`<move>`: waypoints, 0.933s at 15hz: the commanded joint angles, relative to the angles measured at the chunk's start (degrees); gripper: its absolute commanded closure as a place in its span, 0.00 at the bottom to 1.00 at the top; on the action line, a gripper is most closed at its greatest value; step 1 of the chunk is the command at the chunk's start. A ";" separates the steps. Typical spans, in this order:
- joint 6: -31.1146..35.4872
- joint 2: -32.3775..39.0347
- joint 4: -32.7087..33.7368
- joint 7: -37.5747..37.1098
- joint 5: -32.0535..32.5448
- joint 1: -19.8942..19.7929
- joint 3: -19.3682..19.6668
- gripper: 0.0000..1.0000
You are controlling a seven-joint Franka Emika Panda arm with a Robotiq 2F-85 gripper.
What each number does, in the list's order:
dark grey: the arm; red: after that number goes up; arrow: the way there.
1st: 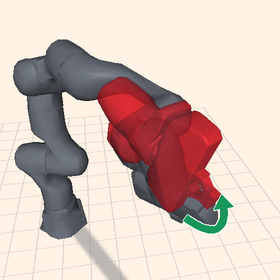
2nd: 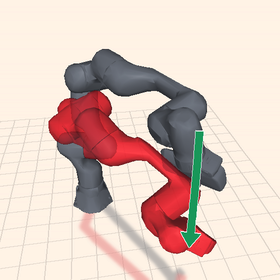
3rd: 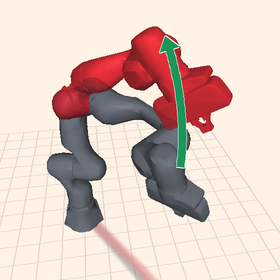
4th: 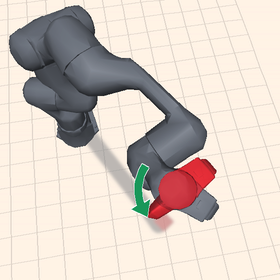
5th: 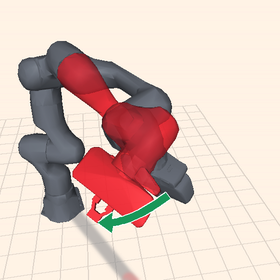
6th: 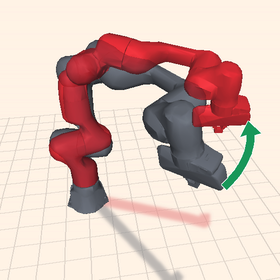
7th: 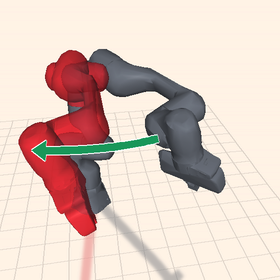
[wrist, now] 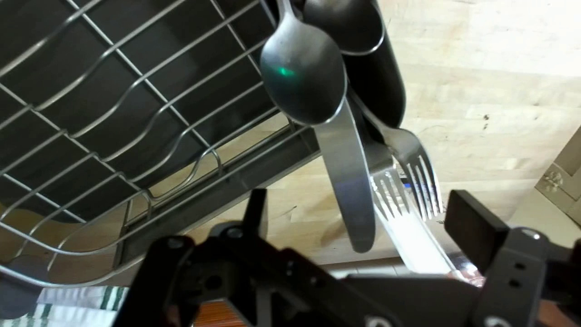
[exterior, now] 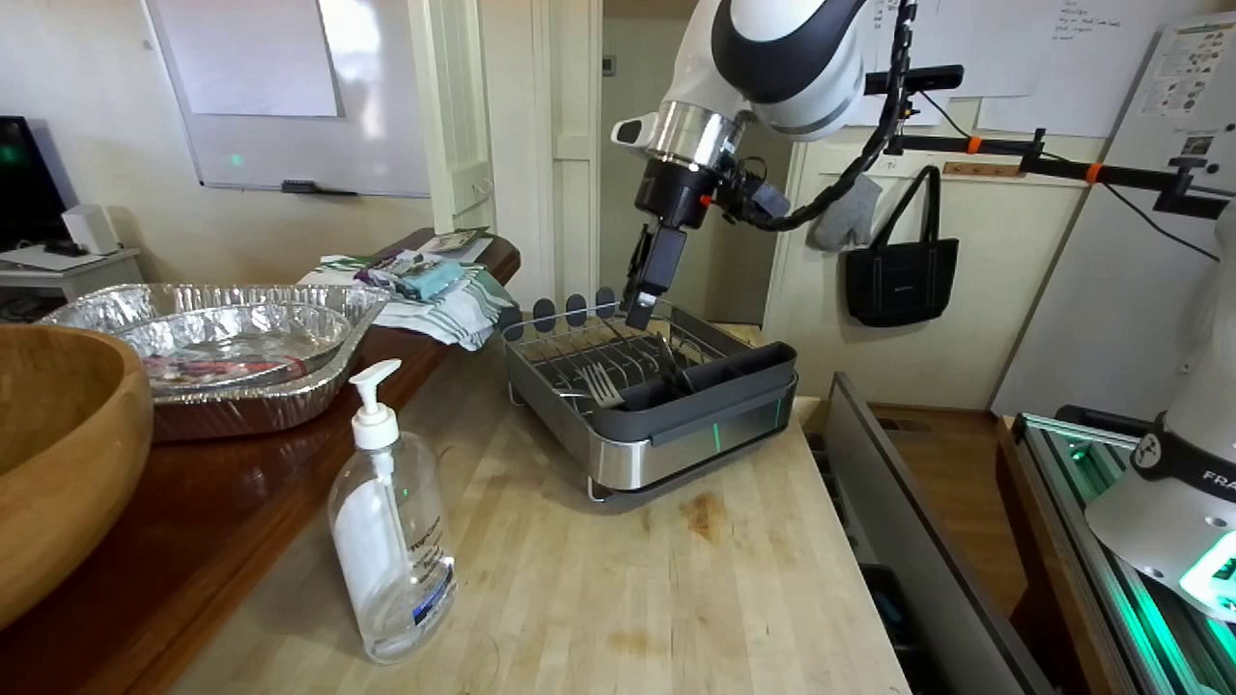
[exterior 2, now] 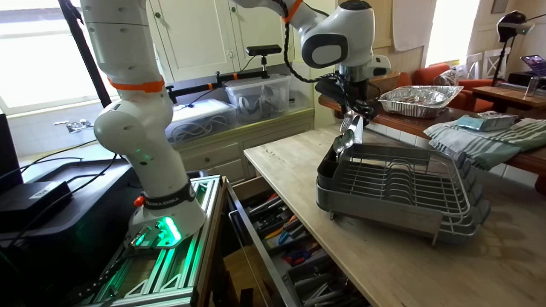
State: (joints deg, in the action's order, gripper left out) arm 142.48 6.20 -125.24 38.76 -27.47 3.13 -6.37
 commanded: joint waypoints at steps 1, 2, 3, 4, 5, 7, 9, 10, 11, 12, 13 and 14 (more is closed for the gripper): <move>2.68 0.14 -2.11 7.96 -5.89 -1.15 -1.15 0.00; 3.21 0.25 -2.35 9.41 -7.12 -1.13 -1.17 0.00; 4.29 0.39 -2.60 10.86 -8.61 -1.07 -1.25 0.00; 5.28 0.55 -2.76 12.11 -10.03 -1.03 -1.34 0.00; 5.99 0.75 -2.75 13.31 -11.58 -1.03 -1.49 0.00; 7.73 1.18 -2.79 15.51 -14.36 -0.95 -1.80 0.08; 8.29 1.70 -2.72 17.22 -16.17 -0.88 -2.03 0.29; 8.42 1.89 -2.70 17.88 -16.74 -0.84 -2.11 0.32; 8.50 2.04 -2.72 18.55 -17.25 -0.83 -2.17 0.33; 8.48 2.17 -2.72 18.96 -17.59 -0.83 -2.19 0.42; 8.52 2.23 -2.74 19.40 -17.88 -0.82 -2.20 0.50; 8.48 2.25 -2.75 19.83 -18.23 -0.84 -2.18 0.57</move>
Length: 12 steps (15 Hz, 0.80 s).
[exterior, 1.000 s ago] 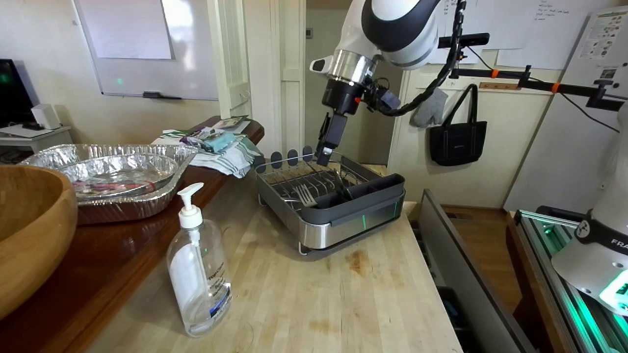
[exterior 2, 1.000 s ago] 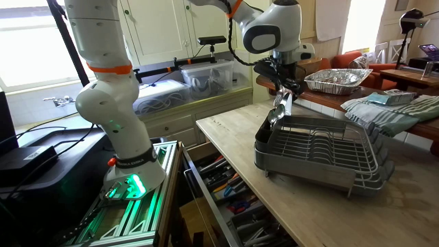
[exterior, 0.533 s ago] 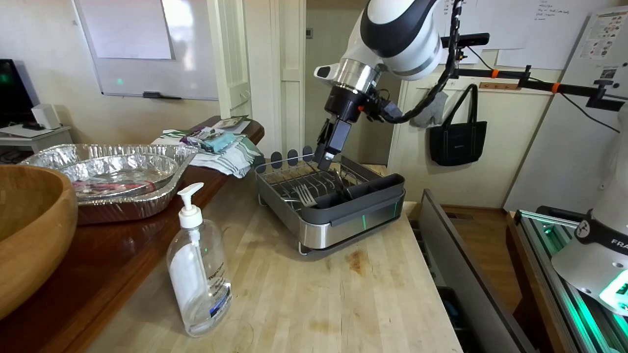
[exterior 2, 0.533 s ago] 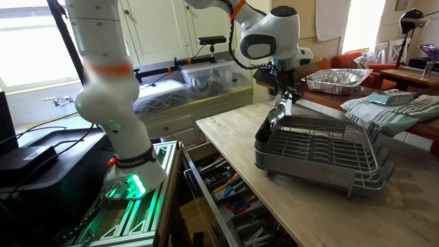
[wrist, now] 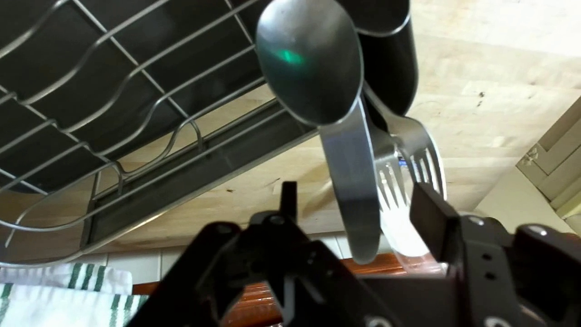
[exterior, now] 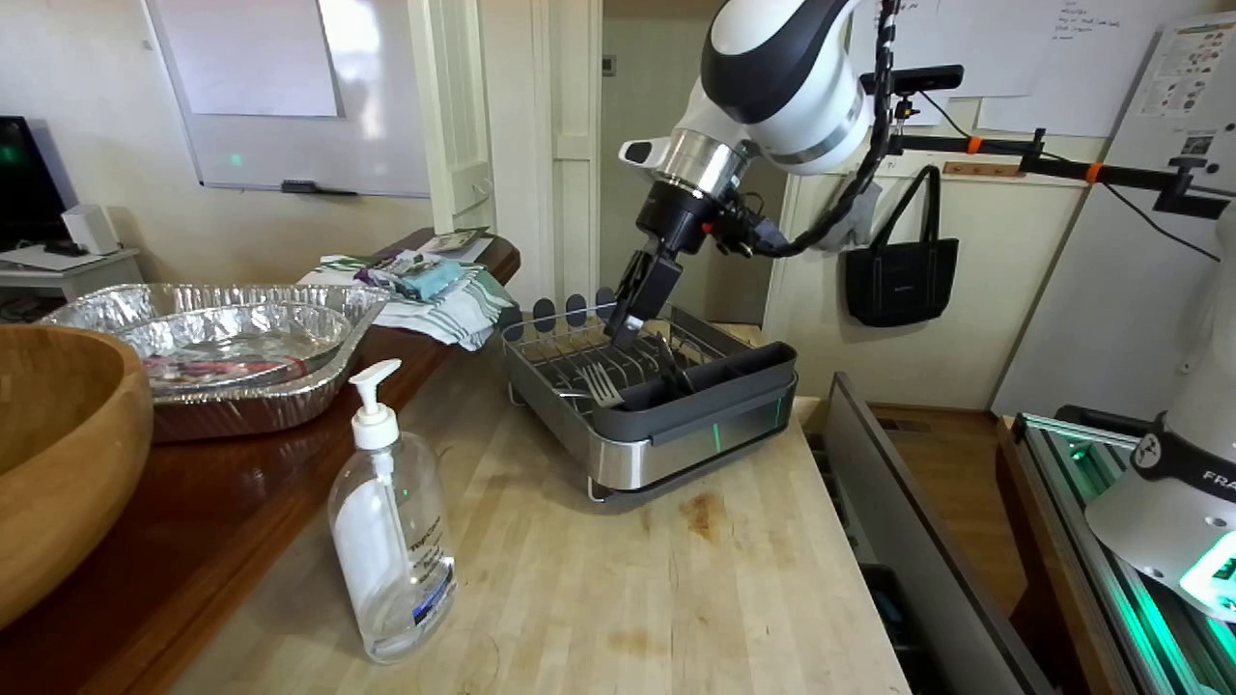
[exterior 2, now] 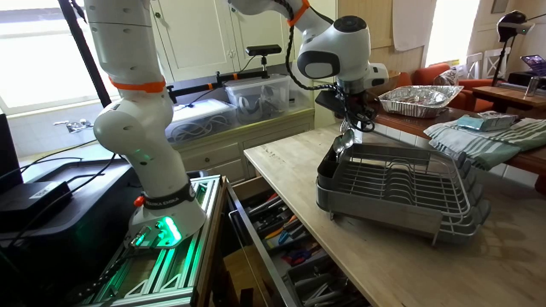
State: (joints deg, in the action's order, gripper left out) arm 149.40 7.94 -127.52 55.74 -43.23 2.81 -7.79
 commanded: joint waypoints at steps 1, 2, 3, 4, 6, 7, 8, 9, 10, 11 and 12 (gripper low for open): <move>1.56 0.49 -0.48 3.23 -2.69 -0.52 -0.73 0.66; 1.65 0.39 -0.54 3.50 -2.74 -0.49 -0.68 0.73; 1.76 0.32 -0.59 3.66 -2.73 -0.48 -0.62 0.81; 1.87 0.14 -0.68 3.85 -2.72 -0.48 -0.59 0.88; 2.54 -0.17 -0.83 4.33 -2.55 -0.52 -0.51 0.96; 2.64 -0.37 -0.92 4.41 -2.48 -0.54 -0.49 0.94; 2.98 -0.51 -0.97 4.40 -2.34 -0.53 -0.47 0.94; 2.91 -0.73 -1.00 4.29 -2.34 -0.54 -0.47 0.94; 2.83 -1.00 -1.07 4.16 -2.38 -0.54 -0.48 0.94; 2.67 -1.43 -1.16 4.04 -2.54 -0.55 -0.49 0.94; 2.44 -1.99 -1.31 4.00 -2.69 -0.55 -0.51 0.94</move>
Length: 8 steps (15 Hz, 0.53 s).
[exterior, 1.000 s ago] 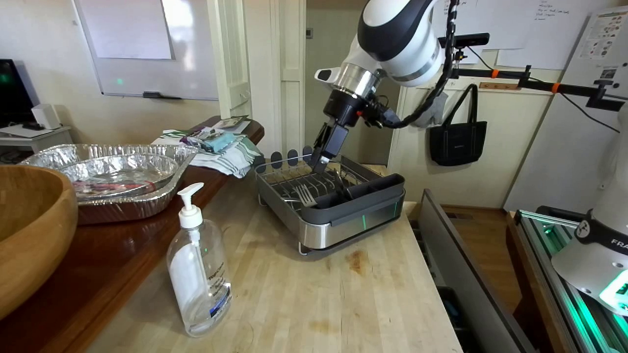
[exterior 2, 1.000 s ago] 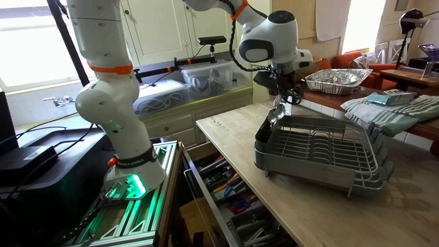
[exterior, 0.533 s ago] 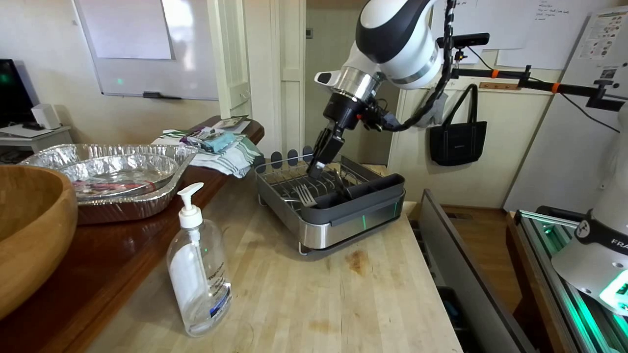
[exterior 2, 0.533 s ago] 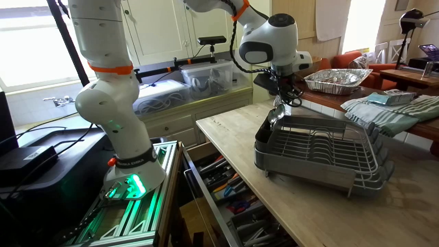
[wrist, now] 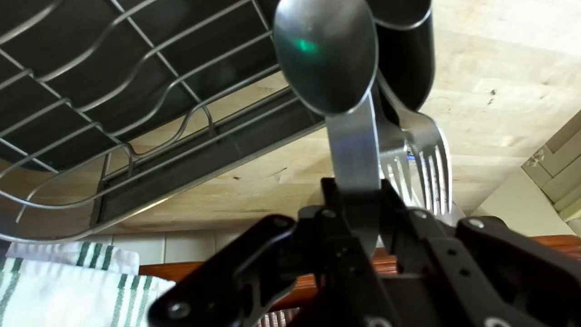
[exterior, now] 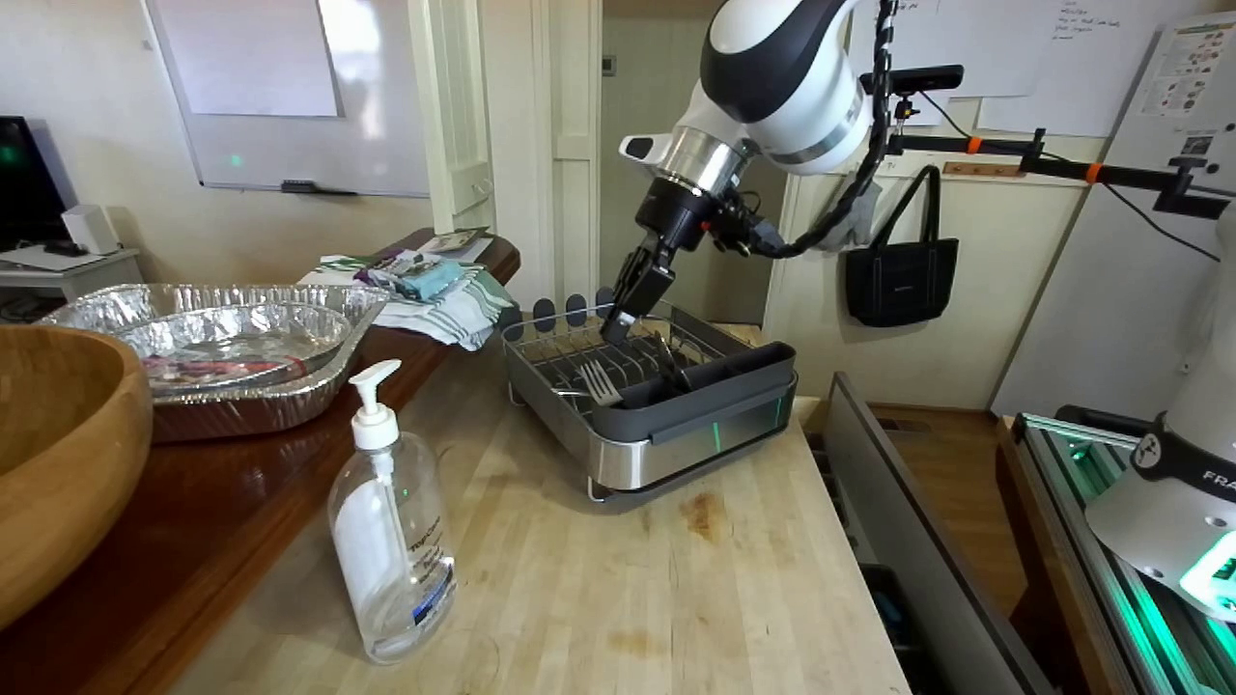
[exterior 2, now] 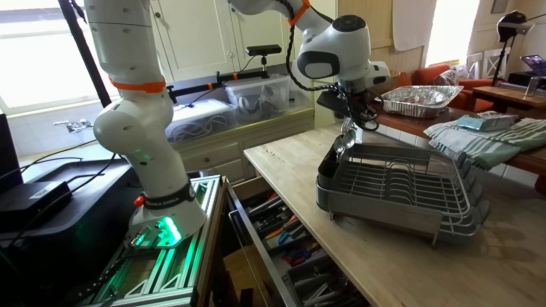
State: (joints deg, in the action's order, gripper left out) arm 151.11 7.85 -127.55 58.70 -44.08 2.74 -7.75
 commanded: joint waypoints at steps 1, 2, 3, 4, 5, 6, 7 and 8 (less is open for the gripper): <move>0.78 -2.53 -1.51 0.75 -1.76 -0.42 -0.51 0.94; 0.72 -3.11 -1.62 0.80 -1.91 -0.38 -0.51 0.94; 0.78 -3.91 -1.87 0.38 -1.71 -0.24 -0.43 0.94; 0.82 -4.55 -2.03 0.18 -1.49 -0.08 -0.34 0.94; 1.19 -5.27 -2.26 -0.03 -1.21 0.12 -0.26 0.94; 1.28 -5.90 -2.39 -0.08 -1.19 0.25 -0.17 0.94; 1.72 -6.62 -2.58 -0.30 -0.98 0.43 -0.05 0.94; 1.69 -7.23 -2.69 -0.34 -0.97 0.56 0.07 0.94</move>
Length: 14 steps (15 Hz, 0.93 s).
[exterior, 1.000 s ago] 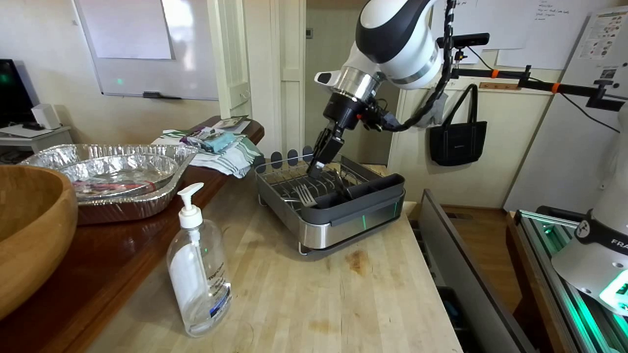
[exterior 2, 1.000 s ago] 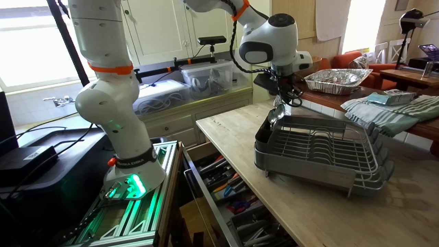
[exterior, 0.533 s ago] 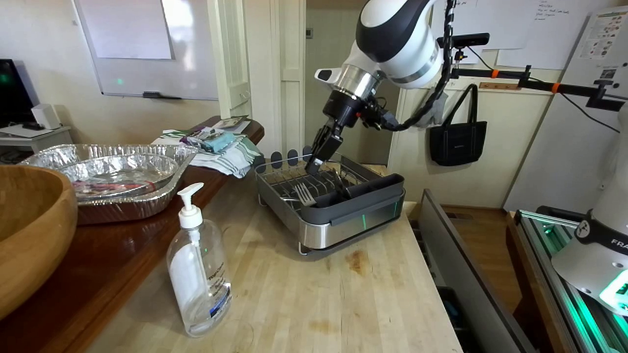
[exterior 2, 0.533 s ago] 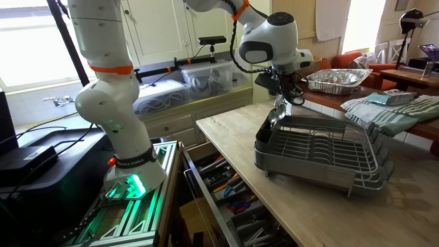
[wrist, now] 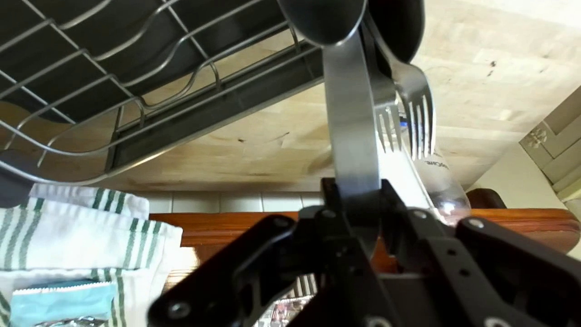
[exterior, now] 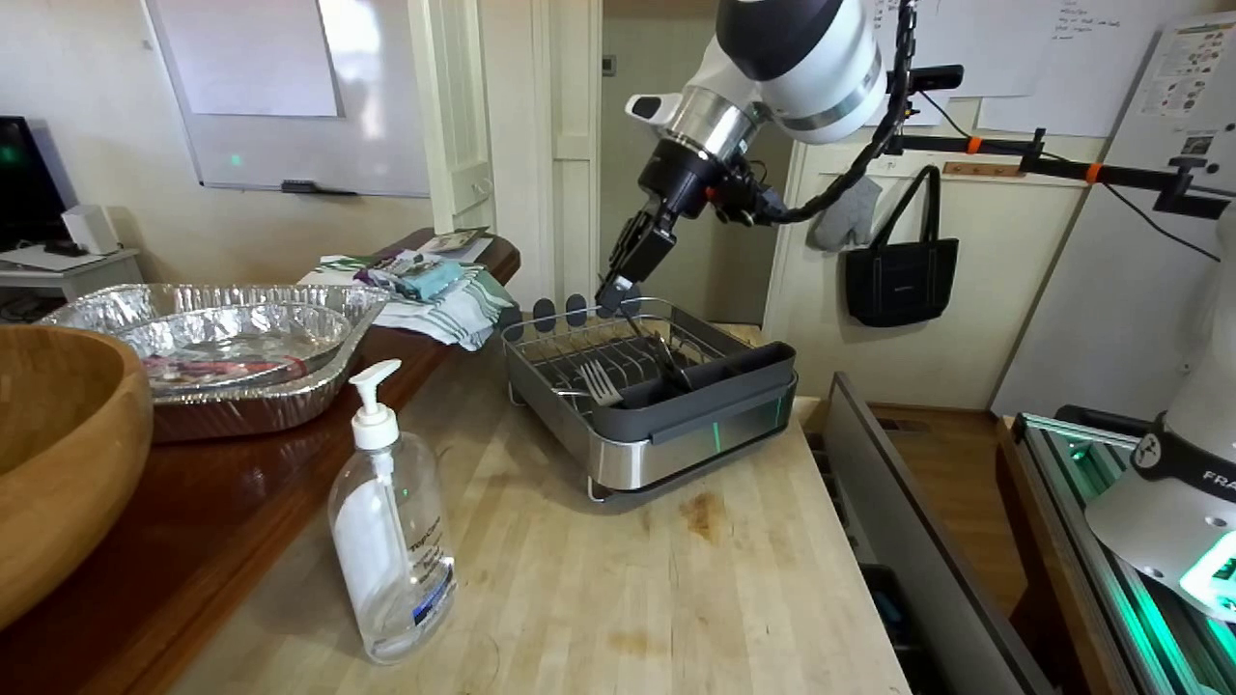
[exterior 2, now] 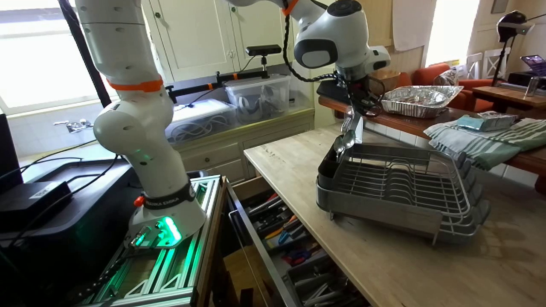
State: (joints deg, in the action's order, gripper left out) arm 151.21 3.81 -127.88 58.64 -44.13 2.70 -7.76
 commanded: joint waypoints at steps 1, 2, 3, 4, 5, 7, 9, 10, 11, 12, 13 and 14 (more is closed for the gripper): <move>1.88 -3.71 -2.52 -0.40 -0.78 0.75 0.19 0.94; 1.88 -4.24 -2.67 -0.57 -0.60 0.90 0.30 0.94; 1.91 -4.69 -2.83 -0.73 -0.33 1.01 0.40 0.94; 1.83 -5.15 -3.03 -1.03 -0.01 1.12 0.51 0.94; 2.06 -5.56 -3.31 -1.17 0.17 1.26 0.59 0.94; 2.01 -6.17 -3.83 -1.45 0.51 1.44 0.82 0.94; 1.93 -6.66 -4.20 -1.55 0.62 1.58 1.02 0.94; 1.85 -6.99 -4.38 -1.62 0.55 1.65 1.13 0.94; 2.00 -7.42 -4.63 -1.59 0.42 1.71 1.20 0.94; 2.07 -7.89 -4.91 -1.69 0.44 1.75 1.30 0.94; 2.24 -8.34 -5.13 -1.74 0.41 1.82 1.39 0.94; 2.35 -8.65 -5.25 -1.81 0.47 1.88 1.48 0.94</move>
State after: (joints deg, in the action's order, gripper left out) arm 151.76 -2.27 -130.89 58.17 -44.03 3.41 -7.09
